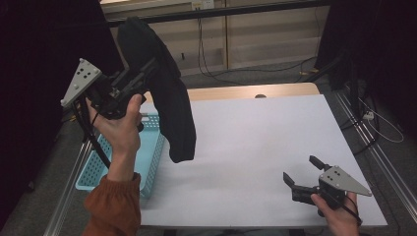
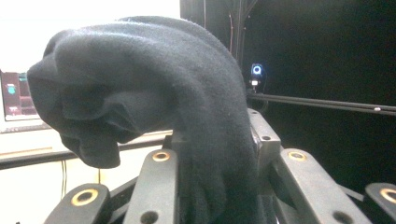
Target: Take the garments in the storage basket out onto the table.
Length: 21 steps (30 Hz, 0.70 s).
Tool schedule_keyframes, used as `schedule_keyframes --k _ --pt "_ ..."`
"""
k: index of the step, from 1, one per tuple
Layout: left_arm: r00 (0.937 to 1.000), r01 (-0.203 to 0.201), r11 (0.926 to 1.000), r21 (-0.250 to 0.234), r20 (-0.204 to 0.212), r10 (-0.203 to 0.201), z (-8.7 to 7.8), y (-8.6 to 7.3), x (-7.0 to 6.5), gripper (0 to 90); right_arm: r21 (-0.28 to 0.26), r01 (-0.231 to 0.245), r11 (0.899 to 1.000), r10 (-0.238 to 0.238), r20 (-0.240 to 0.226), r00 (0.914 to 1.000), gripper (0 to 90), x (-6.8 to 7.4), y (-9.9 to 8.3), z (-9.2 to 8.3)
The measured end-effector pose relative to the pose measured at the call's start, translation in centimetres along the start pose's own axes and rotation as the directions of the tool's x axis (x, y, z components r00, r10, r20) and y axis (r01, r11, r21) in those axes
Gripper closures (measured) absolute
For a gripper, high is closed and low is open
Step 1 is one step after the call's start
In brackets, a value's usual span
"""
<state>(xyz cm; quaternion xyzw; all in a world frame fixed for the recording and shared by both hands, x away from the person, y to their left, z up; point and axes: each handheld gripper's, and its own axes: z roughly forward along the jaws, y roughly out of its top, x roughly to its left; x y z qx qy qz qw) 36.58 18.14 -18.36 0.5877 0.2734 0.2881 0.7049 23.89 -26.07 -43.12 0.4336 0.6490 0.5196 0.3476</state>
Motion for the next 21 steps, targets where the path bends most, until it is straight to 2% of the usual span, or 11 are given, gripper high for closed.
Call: schedule_keyframes --k 5,7,10,21 --pt "0.9999 0.0 0.9999 0.016 0.017 0.0 0.6 -0.4 -0.5 69.8 0.0 0.0 1.0 0.0 -0.001 1.0 2.0 0.0 0.0 0.0" --pt "0.9991 0.009 0.9995 0.03 0.042 -0.01 1.1 -0.6 -0.7 69.8 0.001 -0.002 1.0 0.002 -0.002 1.0 2.0 0.0 0.0 0.0" --pt "0.9985 0.018 0.9992 0.035 0.051 -0.02 1.5 -0.8 -0.9 69.8 0.002 0.0 1.0 0.0 -0.004 1.0 2.0 0.0 0.0 0.0" --pt "0.9935 0.038 0.9954 0.088 0.104 -0.047 3.6 -2.8 -2.5 69.8 0.001 0.001 1.0 -0.001 -0.006 1.0 1.9 0.0 0.0 0.0"
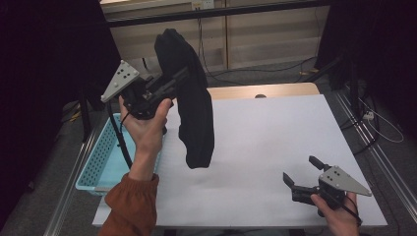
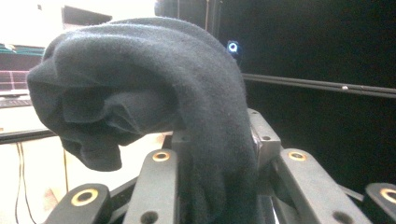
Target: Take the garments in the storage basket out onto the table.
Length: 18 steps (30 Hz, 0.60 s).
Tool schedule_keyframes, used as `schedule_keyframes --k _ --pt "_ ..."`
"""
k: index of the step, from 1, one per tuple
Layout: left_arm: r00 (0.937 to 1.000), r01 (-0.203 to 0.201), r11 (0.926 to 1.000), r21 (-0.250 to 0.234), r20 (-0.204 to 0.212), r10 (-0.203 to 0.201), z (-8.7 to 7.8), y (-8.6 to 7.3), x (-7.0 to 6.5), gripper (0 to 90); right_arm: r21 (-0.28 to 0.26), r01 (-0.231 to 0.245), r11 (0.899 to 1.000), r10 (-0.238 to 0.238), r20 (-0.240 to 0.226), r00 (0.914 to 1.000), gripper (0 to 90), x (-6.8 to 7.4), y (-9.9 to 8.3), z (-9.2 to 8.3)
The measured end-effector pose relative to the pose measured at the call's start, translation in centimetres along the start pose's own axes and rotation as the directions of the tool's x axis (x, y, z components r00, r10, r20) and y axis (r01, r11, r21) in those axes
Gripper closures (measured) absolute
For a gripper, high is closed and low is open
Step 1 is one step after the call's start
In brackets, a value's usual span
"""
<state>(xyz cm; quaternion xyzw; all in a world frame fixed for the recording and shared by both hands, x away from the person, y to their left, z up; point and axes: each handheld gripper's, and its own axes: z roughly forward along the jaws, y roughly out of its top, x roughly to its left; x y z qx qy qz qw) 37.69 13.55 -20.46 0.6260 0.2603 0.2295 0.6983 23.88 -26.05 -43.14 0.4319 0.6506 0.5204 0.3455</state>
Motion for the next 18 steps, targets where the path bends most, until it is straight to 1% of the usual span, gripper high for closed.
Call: schedule_keyframes --k 1,3,4,5,6,7,10,11,12,13,14,18 --pt "1.0 -0.005 0.9999 0.016 0.006 0.005 0.4 -0.4 -0.2 69.8 0.0 0.0 1.0 0.0 -0.001 1.0 1.9 0.0 0.0 0.0" --pt "0.9999 -0.003 0.9997 0.023 0.012 0.003 0.6 -0.6 -0.3 69.8 -0.001 0.0 1.0 0.0 0.0 1.0 1.9 0.0 0.0 0.0" --pt "0.9998 0.001 0.9994 0.035 0.02 -0.002 0.9 -1.1 -0.4 69.8 -0.001 0.0 1.0 0.0 -0.001 1.0 1.9 0.0 0.0 0.0" --pt "0.9998 0.001 0.9994 0.035 0.02 -0.002 0.9 -1.1 -0.4 69.8 -0.001 0.0 1.0 0.0 -0.001 1.0 1.9 0.0 0.0 0.0" --pt "0.9995 0.005 0.9988 0.048 0.031 -0.006 1.2 -1.7 -0.5 69.8 -0.001 0.0 1.0 0.0 -0.001 1.0 1.9 0.0 0.0 0.0" --pt "0.9995 0.005 0.9988 0.048 0.031 -0.006 1.2 -1.7 -0.5 69.8 -0.001 0.0 1.0 0.0 -0.001 1.0 1.9 0.0 0.0 0.0" --pt "0.9993 0.009 0.9975 0.07 0.035 -0.012 1.6 -2.6 -0.7 69.8 0.0 0.0 1.0 0.0 -0.003 1.0 1.9 0.0 0.0 0.0" --pt "0.9991 0.016 0.9969 0.078 0.038 -0.019 1.9 -3.2 -0.7 69.8 0.0 0.001 1.0 -0.001 -0.003 1.0 1.9 0.0 0.0 0.0" --pt "0.9991 0.014 0.9959 0.089 0.038 -0.017 2.0 -3.5 -0.7 69.8 0.0 0.003 1.0 -0.003 -0.003 1.0 1.9 0.0 0.0 0.0" --pt "0.9991 0.014 0.9959 0.089 0.038 -0.017 2.0 -3.5 -0.7 69.8 -0.001 0.004 1.0 -0.004 -0.003 1.0 1.9 0.0 0.0 0.0" --pt "0.9988 0.021 0.9955 0.092 0.042 -0.025 2.2 -3.8 -0.8 69.8 -0.001 0.004 1.0 -0.004 -0.003 1.0 1.9 0.0 0.0 0.0" --pt "0.9987 0.016 0.992 0.125 0.046 -0.022 2.7 -4.9 -1.0 69.7 0.001 0.0 1.0 0.0 -0.004 1.0 1.9 0.0 0.0 0.0"
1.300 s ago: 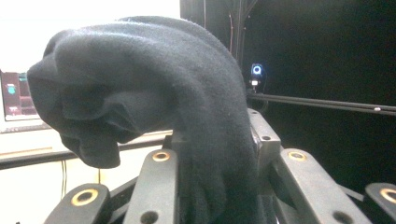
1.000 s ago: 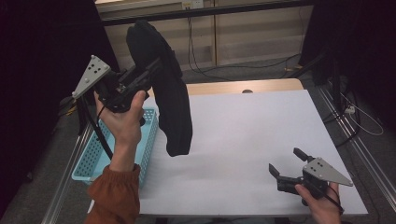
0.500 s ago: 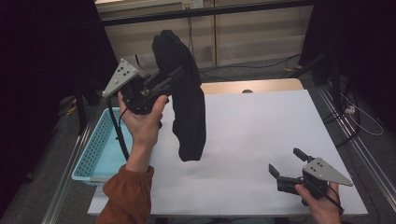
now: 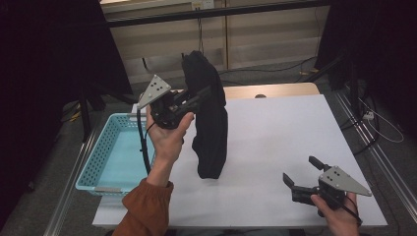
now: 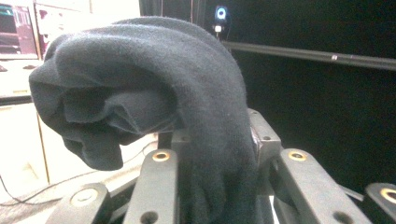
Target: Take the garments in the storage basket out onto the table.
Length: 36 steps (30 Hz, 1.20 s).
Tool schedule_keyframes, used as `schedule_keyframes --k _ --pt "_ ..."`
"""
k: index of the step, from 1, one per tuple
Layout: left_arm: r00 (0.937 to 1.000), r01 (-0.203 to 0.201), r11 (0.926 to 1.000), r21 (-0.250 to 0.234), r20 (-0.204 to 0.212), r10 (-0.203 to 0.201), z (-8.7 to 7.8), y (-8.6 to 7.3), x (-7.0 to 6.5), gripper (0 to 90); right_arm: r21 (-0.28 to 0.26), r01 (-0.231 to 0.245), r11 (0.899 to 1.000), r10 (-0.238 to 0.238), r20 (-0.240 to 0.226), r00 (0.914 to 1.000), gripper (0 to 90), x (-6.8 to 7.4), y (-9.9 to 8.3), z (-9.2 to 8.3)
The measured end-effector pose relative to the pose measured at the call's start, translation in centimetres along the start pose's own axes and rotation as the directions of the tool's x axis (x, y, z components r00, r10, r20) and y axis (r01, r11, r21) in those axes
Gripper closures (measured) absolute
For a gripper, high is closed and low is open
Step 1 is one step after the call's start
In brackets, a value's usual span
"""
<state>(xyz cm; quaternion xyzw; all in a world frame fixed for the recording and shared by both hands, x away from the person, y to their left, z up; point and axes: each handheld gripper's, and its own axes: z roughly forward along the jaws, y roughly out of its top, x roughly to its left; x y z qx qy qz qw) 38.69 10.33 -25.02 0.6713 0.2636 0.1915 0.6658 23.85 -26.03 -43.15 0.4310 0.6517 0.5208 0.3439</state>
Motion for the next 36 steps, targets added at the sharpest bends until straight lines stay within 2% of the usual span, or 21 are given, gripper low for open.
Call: schedule_keyframes --k 8,13,16,27,36 --pt "0.9999 0.015 0.9976 0.067 0.004 -0.016 1.4 -2.2 0.2 69.7 0.0 0.002 1.0 -0.002 -0.001 1.0 1.9 0.0 0.0 0.0" --pt "0.9997 0.023 0.9947 0.101 0.009 -0.024 2.0 -3.3 -0.1 69.7 0.0 0.003 1.0 -0.003 0.0 1.0 1.9 0.0 0.0 0.0" --pt "0.9997 0.017 0.9922 0.123 0.017 -0.019 2.6 -4.1 -0.4 69.7 0.0 0.004 1.0 -0.004 -0.001 1.0 1.9 0.0 0.0 0.0" --pt "0.9983 0.043 0.9806 0.191 0.031 -0.05 4.2 -6.8 -0.5 69.6 0.007 0.0 1.0 0.0 -0.004 1.0 1.9 0.0 0.0 0.0" --pt "0.9971 0.065 0.9602 0.272 0.02 -0.074 5.5 -9.6 -0.1 69.6 0.006 0.002 1.0 -0.002 -0.005 1.0 1.9 0.0 0.0 0.0"
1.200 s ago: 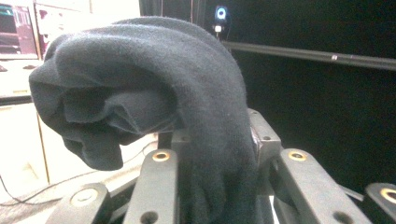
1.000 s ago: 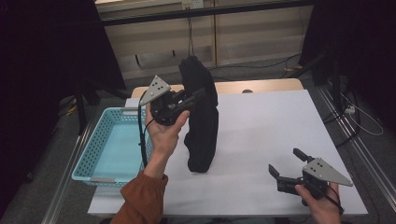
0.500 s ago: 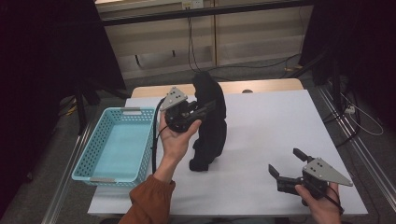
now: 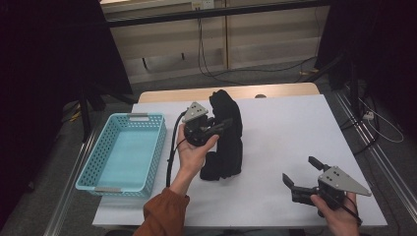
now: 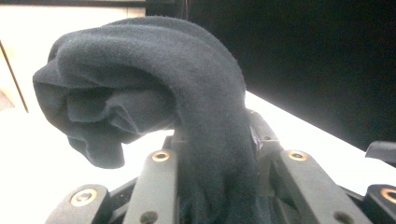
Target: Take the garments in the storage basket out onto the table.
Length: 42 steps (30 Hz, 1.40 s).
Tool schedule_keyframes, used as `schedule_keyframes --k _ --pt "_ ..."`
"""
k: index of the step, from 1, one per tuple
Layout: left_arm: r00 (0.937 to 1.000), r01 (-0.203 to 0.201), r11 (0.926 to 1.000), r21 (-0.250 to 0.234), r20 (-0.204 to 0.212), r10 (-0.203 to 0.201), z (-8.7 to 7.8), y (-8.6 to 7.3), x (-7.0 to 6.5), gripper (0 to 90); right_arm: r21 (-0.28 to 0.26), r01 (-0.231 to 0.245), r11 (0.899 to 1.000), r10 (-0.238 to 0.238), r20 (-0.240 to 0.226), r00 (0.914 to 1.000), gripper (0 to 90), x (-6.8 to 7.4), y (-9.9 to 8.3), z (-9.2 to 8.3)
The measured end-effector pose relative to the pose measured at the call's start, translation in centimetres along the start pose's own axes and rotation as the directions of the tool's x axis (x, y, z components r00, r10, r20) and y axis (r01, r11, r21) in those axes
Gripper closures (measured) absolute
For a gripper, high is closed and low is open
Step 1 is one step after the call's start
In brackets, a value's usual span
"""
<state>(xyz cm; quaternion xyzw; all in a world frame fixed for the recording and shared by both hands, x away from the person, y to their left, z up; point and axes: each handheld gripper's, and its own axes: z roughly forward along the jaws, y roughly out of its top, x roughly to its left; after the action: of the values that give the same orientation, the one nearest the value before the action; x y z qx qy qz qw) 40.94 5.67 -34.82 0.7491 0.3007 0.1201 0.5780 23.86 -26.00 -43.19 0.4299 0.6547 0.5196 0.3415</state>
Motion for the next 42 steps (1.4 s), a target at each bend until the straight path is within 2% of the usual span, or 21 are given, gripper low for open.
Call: schedule_keyframes --k 5,6,9,21,26,30,31,34,37,39,40,41,42 --pt "0.9999 0.017 0.9989 0.044 0.0 -0.017 1.1 -1.3 0.4 69.4 -0.001 0.001 1.0 -0.001 0.0 1.0 1.8 0.0 0.0 0.0" --pt "0.9999 0.013 0.9975 0.069 -0.002 -0.013 1.5 -1.8 0.5 69.4 -0.001 0.002 1.0 -0.002 0.0 1.0 1.9 0.0 0.0 0.0" --pt "0.9999 0.016 0.996 0.088 0.0 -0.017 2.0 -2.4 0.5 69.3 0.0 0.001 1.0 -0.001 -0.002 1.0 1.9 0.0 0.0 0.0" --pt "0.9999 0.0 0.9818 0.19 0.01 -0.002 4.3 -4.8 0.3 69.0 0.001 -0.002 1.0 0.002 -0.003 1.0 1.9 0.0 0.0 0.0" --pt "0.9999 0.0 0.9784 0.207 0.015 -0.003 5.3 -5.7 -0.1 69.0 0.001 -0.001 1.0 0.001 -0.005 1.0 1.8 0.1 0.0 0.0" --pt "0.9999 -0.005 0.9718 0.236 0.017 0.001 6.0 -6.3 -0.2 69.0 0.002 0.0 1.0 0.0 -0.004 1.0 1.9 0.1 0.0 0.0" --pt "0.9998 -0.009 0.9674 0.253 0.02 0.004 6.3 -6.6 -0.3 68.9 0.002 0.001 1.0 -0.001 -0.005 1.0 1.9 0.1 0.0 0.0" --pt "0.9997 -0.011 0.9611 0.276 0.024 0.005 6.7 -7.0 -0.4 68.7 0.003 0.001 1.0 -0.001 -0.006 1.0 1.9 0.1 0.0 0.0" --pt "0.9997 -0.013 0.9568 0.29 0.024 0.006 7.0 -7.3 -0.6 68.5 0.004 0.006 1.0 -0.006 -0.008 0.9999 1.8 0.1 0.0 0.0" --pt "0.9996 -0.026 0.9542 0.298 0.021 0.021 7.3 -7.5 -0.8 67.8 0.006 0.004 1.0 -0.004 -0.01 0.9999 1.9 0.1 -0.1 0.1" --pt "0.9992 -0.039 0.9492 0.312 0.02 0.035 7.6 -7.8 -1.0 67.4 0.007 0.005 1.0 -0.005 -0.011 0.9999 1.8 0.1 -0.1 0.1" --pt "0.9992 -0.039 0.9492 0.312 0.02 0.035 7.6 -7.8 -1.0 66.7 0.007 0.005 1.0 -0.005 -0.011 0.9999 1.8 0.1 -0.1 0.1" --pt "0.9981 -0.061 0.9456 0.32 0.011 0.061 7.8 -8.0 -1.2 66.7 0.008 0.008 1.0 -0.008 -0.012 0.9999 1.8 0.1 -0.1 0.1"
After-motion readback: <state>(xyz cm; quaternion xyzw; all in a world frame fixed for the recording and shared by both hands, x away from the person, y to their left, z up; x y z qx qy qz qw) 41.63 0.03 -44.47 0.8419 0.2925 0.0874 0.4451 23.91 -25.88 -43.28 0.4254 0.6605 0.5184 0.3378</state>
